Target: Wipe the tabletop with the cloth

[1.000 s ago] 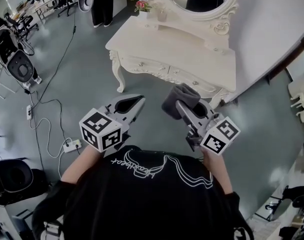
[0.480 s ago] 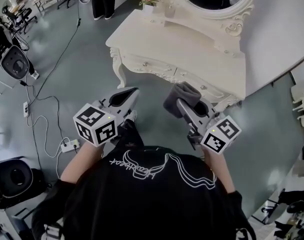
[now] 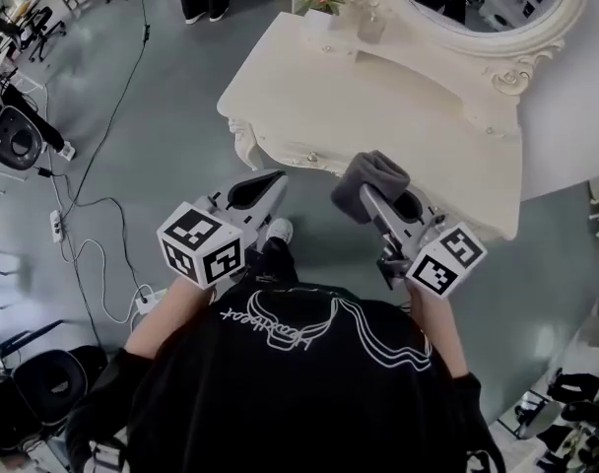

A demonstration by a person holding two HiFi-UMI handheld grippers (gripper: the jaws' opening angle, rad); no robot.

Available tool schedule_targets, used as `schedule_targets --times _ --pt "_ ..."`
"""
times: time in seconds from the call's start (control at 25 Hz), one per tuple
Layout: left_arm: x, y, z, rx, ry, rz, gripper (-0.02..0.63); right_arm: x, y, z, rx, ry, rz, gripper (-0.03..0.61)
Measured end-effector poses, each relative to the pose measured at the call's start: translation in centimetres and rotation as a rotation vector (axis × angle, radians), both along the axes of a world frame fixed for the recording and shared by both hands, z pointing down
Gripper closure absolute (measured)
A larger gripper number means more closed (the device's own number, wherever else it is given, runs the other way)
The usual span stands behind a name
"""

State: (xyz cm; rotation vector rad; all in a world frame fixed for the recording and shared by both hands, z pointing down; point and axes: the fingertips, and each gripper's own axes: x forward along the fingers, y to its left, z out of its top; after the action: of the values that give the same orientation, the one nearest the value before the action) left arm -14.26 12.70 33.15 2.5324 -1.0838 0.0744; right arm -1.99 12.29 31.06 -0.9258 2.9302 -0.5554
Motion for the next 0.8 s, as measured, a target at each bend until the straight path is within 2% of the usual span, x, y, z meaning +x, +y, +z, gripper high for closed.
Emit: schedule_targets --times 0.2,0.4,0.64,0.8 --pt "-4.2 -9.7 1.5 -0.054 -0.033 0.029 0.611 -4.7 -9.4 1.4 -0.084 -0.015 0.001 0.491" --pt "-6.7 -17.9 3.2 -0.099 -0.042 0.072 0.611 -8.1 -16.6 3.4 -0.144 0.005 0.006 0.491" --pt "-8.6 -23.4 5.8 -0.137 -0.055 0.103 0.611 -10.9 -22.5 6.2 -0.224 0.007 0.012 0.492" --pt "-9.7 -25.9 7.4 -0.158 -0.078 0.093 0.611 -12.1 -26.1 7.4 -0.246 0.014 0.018 0.494"
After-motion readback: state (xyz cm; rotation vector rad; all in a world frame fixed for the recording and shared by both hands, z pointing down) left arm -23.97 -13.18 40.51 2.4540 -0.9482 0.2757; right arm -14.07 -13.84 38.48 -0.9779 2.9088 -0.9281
